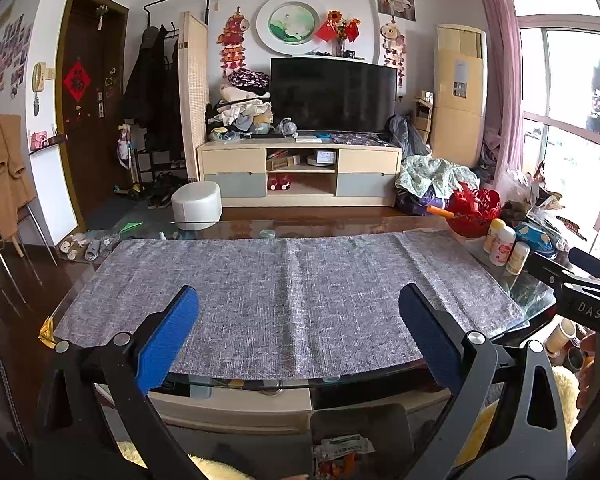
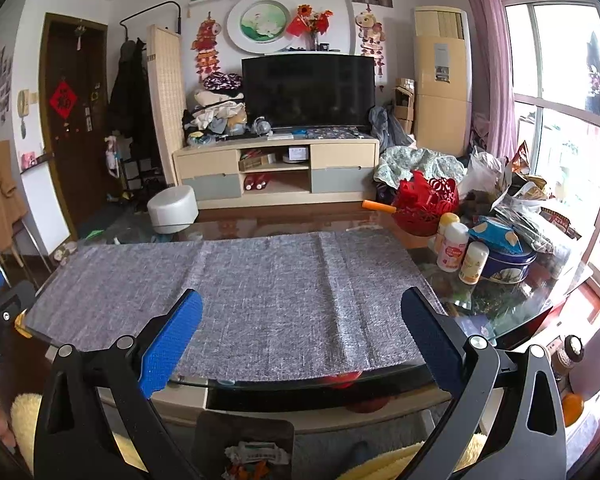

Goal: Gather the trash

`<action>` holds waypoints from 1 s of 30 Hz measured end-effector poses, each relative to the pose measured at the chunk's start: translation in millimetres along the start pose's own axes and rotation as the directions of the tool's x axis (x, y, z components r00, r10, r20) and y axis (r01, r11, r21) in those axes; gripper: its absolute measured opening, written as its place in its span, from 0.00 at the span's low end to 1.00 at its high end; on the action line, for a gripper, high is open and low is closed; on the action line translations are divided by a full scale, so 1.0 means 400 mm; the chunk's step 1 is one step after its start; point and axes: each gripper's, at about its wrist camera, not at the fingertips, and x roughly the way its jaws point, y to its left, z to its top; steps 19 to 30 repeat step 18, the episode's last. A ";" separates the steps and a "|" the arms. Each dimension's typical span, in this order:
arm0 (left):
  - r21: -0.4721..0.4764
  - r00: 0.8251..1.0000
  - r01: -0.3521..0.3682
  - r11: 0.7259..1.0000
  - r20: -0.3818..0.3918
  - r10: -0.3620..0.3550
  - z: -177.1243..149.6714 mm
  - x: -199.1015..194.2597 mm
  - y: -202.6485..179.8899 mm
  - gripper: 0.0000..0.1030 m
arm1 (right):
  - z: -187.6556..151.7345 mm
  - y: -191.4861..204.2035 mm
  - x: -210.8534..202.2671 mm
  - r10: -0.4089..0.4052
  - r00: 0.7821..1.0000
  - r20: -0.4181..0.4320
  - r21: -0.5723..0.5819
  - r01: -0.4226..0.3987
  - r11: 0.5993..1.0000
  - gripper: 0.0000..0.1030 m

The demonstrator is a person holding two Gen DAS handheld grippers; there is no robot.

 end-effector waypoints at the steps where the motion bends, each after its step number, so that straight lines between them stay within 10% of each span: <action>1: 0.000 1.000 0.000 1.000 0.006 0.000 0.000 0.000 0.000 0.92 | 0.000 0.000 0.001 0.000 1.000 -0.002 0.002 0.000 1.000 0.97; 30: 0.001 1.000 0.007 1.000 -0.017 -0.007 0.006 0.017 0.011 0.92 | 0.001 0.007 0.008 0.006 1.000 -0.010 0.003 -0.006 1.000 0.97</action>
